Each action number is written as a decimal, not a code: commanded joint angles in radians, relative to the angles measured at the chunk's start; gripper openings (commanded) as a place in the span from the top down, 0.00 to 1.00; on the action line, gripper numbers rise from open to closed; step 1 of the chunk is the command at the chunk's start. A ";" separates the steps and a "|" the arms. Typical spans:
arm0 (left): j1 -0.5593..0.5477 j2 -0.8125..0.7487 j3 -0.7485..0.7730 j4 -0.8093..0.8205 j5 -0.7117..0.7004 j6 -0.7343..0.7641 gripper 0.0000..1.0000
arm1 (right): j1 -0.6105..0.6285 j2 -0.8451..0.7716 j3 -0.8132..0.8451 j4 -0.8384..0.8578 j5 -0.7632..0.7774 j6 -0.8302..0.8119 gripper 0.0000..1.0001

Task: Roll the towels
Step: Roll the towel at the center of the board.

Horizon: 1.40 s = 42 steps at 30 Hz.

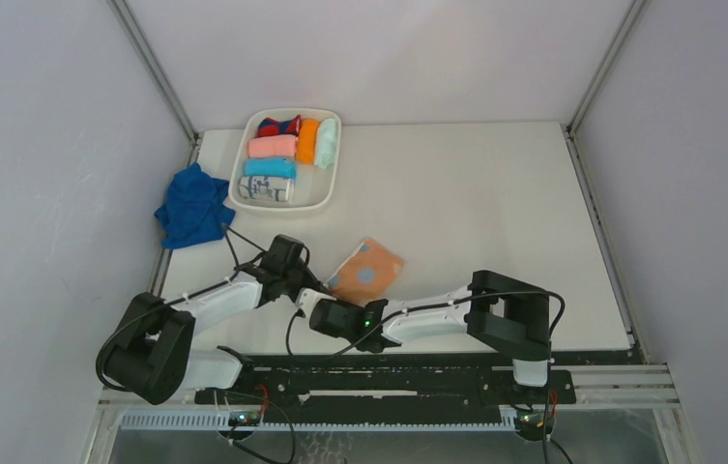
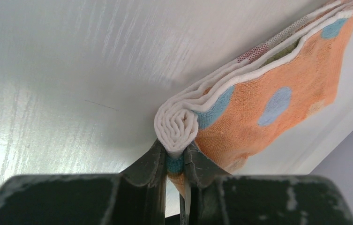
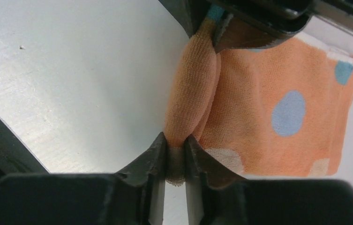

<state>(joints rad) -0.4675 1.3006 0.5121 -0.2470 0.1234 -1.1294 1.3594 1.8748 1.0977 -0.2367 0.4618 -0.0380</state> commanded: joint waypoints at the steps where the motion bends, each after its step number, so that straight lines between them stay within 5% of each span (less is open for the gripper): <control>1: -0.001 -0.022 0.031 -0.072 -0.050 0.038 0.86 | -0.044 -0.032 0.022 -0.021 -0.166 0.047 0.92; 4: 0.002 -0.083 0.022 -0.085 -0.077 0.028 0.75 | -0.109 -0.085 -0.011 0.018 -0.348 0.084 1.00; 11: 0.019 -0.269 -0.028 -0.119 -0.145 -0.014 0.41 | -0.312 -0.135 -0.106 0.161 -0.812 0.219 1.00; 16: 0.020 -0.370 -0.082 -0.117 -0.148 -0.041 0.27 | -0.460 -0.089 -0.186 0.348 -1.111 0.384 1.00; 27: 0.010 -0.361 -0.146 0.056 -0.029 -0.080 0.23 | -0.669 0.141 -0.348 0.935 -1.451 0.870 1.00; 42: -0.004 -0.157 -0.123 0.215 -0.002 -0.099 0.30 | -0.730 0.277 -0.327 0.914 -1.479 0.954 1.00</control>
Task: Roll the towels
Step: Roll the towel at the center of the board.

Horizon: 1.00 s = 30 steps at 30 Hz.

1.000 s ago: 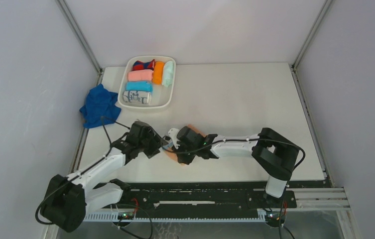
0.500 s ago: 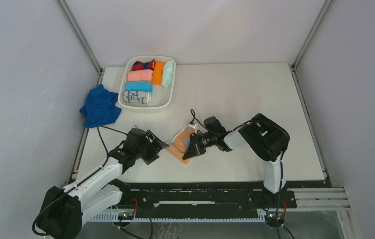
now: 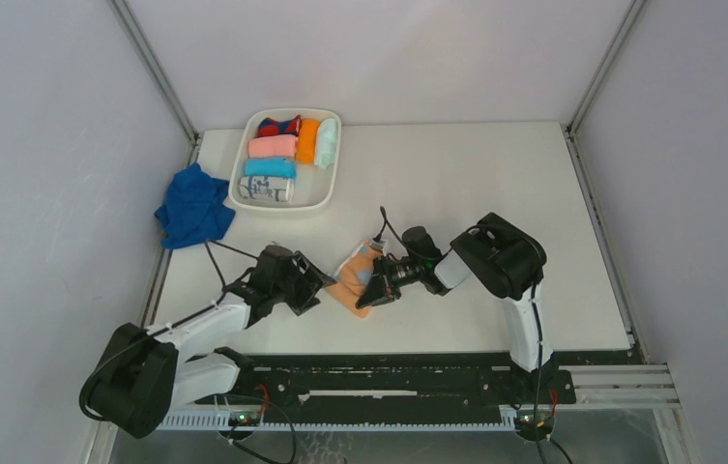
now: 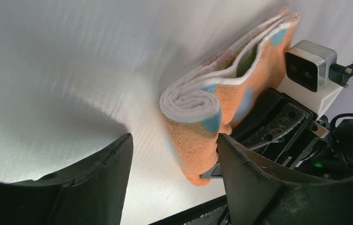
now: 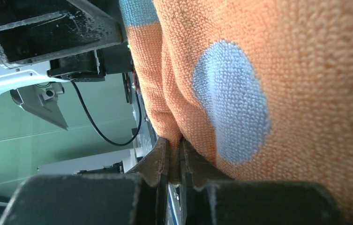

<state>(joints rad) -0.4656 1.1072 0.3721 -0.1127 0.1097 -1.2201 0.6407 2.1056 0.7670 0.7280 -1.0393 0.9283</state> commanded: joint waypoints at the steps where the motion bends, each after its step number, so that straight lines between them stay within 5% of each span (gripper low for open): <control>1: -0.006 0.051 0.021 0.091 0.014 -0.009 0.30 | -0.012 0.047 0.007 -0.059 0.024 -0.015 1.00; 6: -0.008 0.129 0.039 0.125 0.014 -0.004 0.37 | -0.012 0.043 0.014 -0.091 0.034 -0.029 1.00; 14: -0.012 0.163 0.030 0.104 0.006 0.019 0.69 | -0.002 -0.091 0.037 -0.303 0.108 -0.174 0.93; 19: -0.012 0.105 0.059 -0.023 -0.041 0.063 0.80 | 0.050 -0.257 0.085 -0.544 0.230 -0.352 0.79; 24: -0.012 0.085 0.100 -0.125 -0.060 0.104 0.84 | 0.171 -0.426 0.154 -0.787 0.500 -0.564 0.59; 30: -0.012 0.089 0.113 -0.160 -0.055 0.113 0.84 | 0.379 -0.539 0.183 -0.872 0.974 -0.749 0.45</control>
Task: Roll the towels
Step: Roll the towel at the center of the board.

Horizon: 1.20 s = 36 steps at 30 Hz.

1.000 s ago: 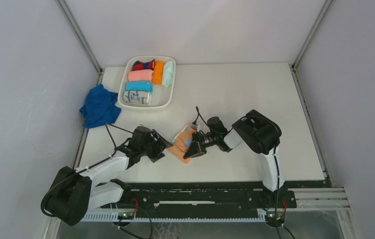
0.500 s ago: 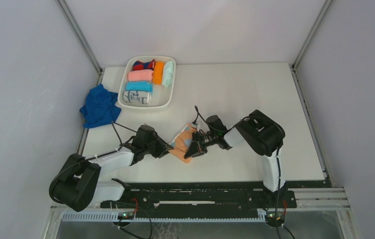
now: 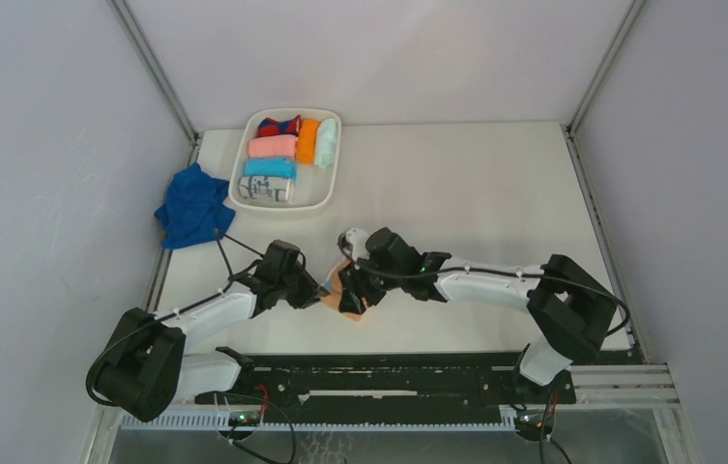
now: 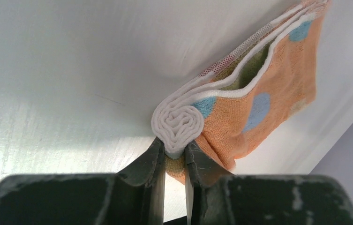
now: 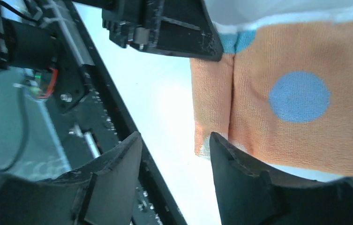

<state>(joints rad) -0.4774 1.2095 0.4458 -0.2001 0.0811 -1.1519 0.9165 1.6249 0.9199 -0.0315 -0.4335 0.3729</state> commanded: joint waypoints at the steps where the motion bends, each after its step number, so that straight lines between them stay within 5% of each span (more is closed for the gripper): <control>1: 0.000 -0.011 0.041 -0.074 -0.025 0.047 0.84 | 0.150 -0.060 0.036 -0.117 0.439 -0.218 0.44; 11: 0.000 0.005 0.063 -0.085 -0.012 0.059 0.84 | 0.362 0.021 0.082 -0.077 0.803 -0.404 0.40; 25: -0.001 0.014 0.065 -0.088 -0.015 0.054 0.84 | 0.466 0.168 0.112 -0.055 0.865 -0.495 0.42; 36: -0.001 0.016 0.065 -0.088 -0.011 0.054 0.83 | 0.489 0.125 0.128 -0.061 0.951 -0.509 0.39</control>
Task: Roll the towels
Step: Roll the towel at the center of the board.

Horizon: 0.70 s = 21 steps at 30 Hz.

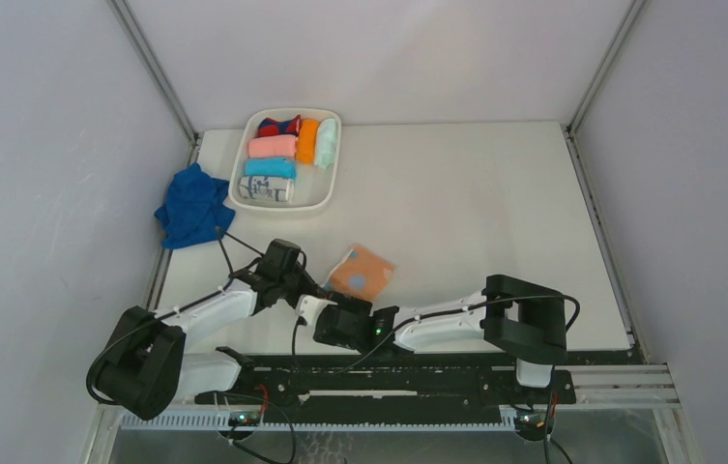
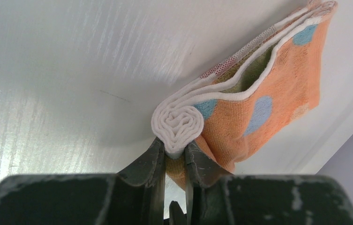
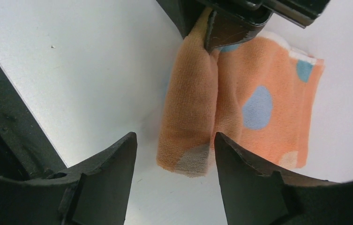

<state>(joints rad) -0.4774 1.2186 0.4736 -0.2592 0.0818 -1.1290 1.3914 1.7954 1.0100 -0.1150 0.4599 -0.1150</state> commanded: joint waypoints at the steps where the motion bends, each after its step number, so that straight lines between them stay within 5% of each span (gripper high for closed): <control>1: -0.001 0.006 0.037 -0.029 -0.012 0.031 0.83 | 0.015 -0.043 0.038 0.023 0.061 -0.023 0.39; 16: 0.000 0.021 0.039 -0.028 -0.010 0.031 0.83 | 0.044 0.076 0.038 0.004 0.047 -0.048 0.50; 21: -0.001 0.018 0.040 -0.025 -0.008 0.029 0.83 | 0.026 0.087 0.038 -0.010 0.015 -0.030 0.70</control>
<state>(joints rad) -0.4774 1.2266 0.4774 -0.2596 0.0822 -1.1286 1.4250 1.8629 1.0313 -0.1059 0.5209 -0.1551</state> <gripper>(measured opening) 0.207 0.382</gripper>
